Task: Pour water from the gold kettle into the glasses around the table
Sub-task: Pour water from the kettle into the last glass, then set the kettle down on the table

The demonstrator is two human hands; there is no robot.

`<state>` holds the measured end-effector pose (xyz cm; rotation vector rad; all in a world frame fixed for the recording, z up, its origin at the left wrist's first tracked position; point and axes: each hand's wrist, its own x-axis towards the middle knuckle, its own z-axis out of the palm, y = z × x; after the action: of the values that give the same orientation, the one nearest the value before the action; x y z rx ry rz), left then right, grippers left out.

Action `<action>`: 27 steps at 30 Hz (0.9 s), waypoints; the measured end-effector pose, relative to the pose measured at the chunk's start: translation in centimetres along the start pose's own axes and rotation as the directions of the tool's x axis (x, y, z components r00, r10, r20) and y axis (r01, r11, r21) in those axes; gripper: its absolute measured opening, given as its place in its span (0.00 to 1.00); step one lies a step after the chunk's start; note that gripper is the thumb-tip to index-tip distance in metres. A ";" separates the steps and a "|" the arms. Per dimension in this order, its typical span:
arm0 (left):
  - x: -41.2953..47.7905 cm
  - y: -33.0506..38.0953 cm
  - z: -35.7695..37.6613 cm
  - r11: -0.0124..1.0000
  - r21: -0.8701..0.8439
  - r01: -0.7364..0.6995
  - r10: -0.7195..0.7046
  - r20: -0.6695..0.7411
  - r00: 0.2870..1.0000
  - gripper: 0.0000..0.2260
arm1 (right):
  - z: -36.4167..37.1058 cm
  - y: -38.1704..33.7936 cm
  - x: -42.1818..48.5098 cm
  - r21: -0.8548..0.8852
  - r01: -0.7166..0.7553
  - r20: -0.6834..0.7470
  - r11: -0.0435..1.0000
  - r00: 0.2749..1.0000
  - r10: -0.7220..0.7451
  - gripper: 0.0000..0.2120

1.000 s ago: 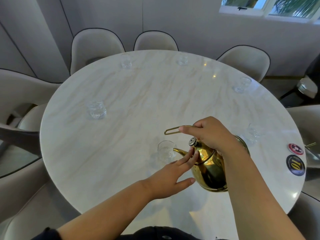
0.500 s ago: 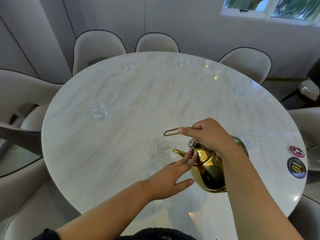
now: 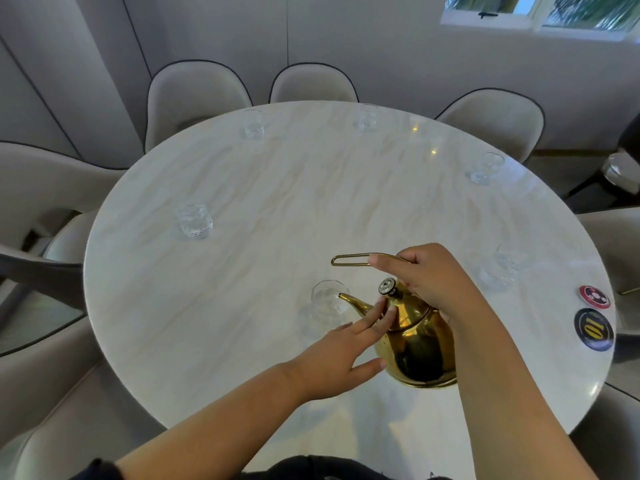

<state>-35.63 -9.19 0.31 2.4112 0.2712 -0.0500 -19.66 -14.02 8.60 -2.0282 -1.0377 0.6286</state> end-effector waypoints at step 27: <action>4.9 1.7 5.1 0.984 0.164 0.073 -0.065 -0.053 0.996 0.31 | -2.5 10.1 -1.6 0.635 -0.018 -0.164 0.772 0.974 0.157 0.27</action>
<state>-30.29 -12.83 -2.98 2.5701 0.3860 -0.0482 -14.20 -20.24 2.10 -1.5001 -0.5022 0.6837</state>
